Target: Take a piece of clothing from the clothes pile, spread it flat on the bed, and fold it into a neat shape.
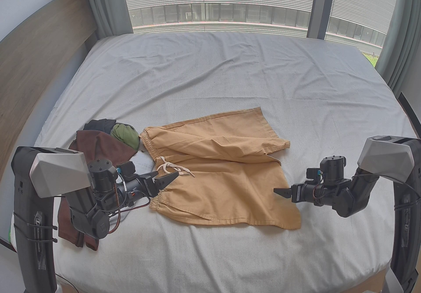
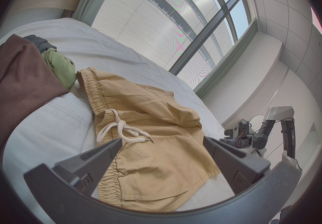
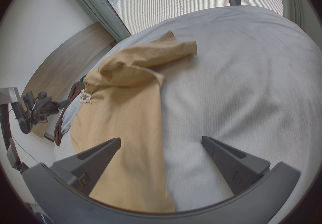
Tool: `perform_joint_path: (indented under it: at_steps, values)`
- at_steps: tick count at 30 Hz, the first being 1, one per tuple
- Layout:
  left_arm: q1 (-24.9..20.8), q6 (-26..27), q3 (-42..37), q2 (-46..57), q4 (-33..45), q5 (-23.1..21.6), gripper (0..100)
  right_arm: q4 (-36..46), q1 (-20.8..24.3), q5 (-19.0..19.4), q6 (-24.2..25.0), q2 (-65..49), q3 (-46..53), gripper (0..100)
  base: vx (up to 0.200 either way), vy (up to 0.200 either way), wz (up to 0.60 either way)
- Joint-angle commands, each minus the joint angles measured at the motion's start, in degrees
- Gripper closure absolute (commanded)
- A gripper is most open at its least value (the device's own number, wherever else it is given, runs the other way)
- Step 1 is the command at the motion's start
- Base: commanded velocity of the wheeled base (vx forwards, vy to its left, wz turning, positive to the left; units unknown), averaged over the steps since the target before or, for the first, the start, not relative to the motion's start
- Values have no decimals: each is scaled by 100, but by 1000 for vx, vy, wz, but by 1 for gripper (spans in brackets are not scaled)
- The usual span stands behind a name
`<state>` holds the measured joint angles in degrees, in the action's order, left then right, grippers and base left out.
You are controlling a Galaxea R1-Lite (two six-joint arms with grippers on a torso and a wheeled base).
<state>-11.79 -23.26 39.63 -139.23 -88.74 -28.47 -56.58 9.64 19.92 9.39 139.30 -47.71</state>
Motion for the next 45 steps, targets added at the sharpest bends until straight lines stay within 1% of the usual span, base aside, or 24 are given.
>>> perform_joint_path:
  at_steps: [1,2,4,9,15,17,20,21,27,28,30,34,37,40,41,42,44,45]
  values:
    - [1,-3,1,-8,-3,-1,0,-328,46,12,-60,-307,1018,0,0,0,0]
    - [1,-3,1,-8,-3,-1,0,-336,55,12,-60,-325,1062,0,0,0,0]
    - [1,-3,1,-8,-3,-1,0,-389,90,12,-69,-457,1467,0,0,0,0]
    - [1,-3,1,10,-3,-1,0,-389,99,38,-60,-509,1906,0,0,0,0]
    - [1,-3,1,10,-3,-1,0,-556,90,161,-25,-413,2003,0,0,0,0]
    - [1,-3,1,10,-3,-1,0,-785,73,258,2,-237,1994,0,0,0,0]
    - [10,-3,1,10,-3,-1,0,-1101,55,258,11,-26,2020,0,0,0,0]
    - [10,-3,1,10,-3,-1,0,-1189,64,258,19,27,2064,100,0,0,0]
    - [1,-3,1,1,-3,-1,0,-1549,73,416,257,-26,2284,100,0,0,0]
    - [1,-3,1,10,-3,-1,0,-1699,82,495,353,-175,2407,100,0,0,0]
    - [1,-3,1,10,-3,-1,0,-1813,90,531,424,-501,2557,100,0,0,0]
    - [10,-3,1,10,-3,8,0,-1822,161,531,494,-1010,2627,100,0,0,0]
    - [1,-3,1,10,-3,8,0,-1734,337,513,520,-1265,2407,100,0,0,0]
    - [10,6,1,1,-3,8,0,-1558,591,487,538,-1300,2038,100,0,0,0]
    - [10,-3,1,1,-3,-1,0,-1541,609,487,538,-1300,2020,100,0,0,0]
    - [19,-3,1,-8,-3,-1,0,-1294,750,478,538,-1300,1739,100,0,0,0]
    - [19,-3,1,-8,-3,-1,0,-1136,829,478,538,-1292,1537,100,0,0,0]
    - [27,6,1,-8,-3,8,0,-961,952,469,538,-1256,1247,100,0,0,0]
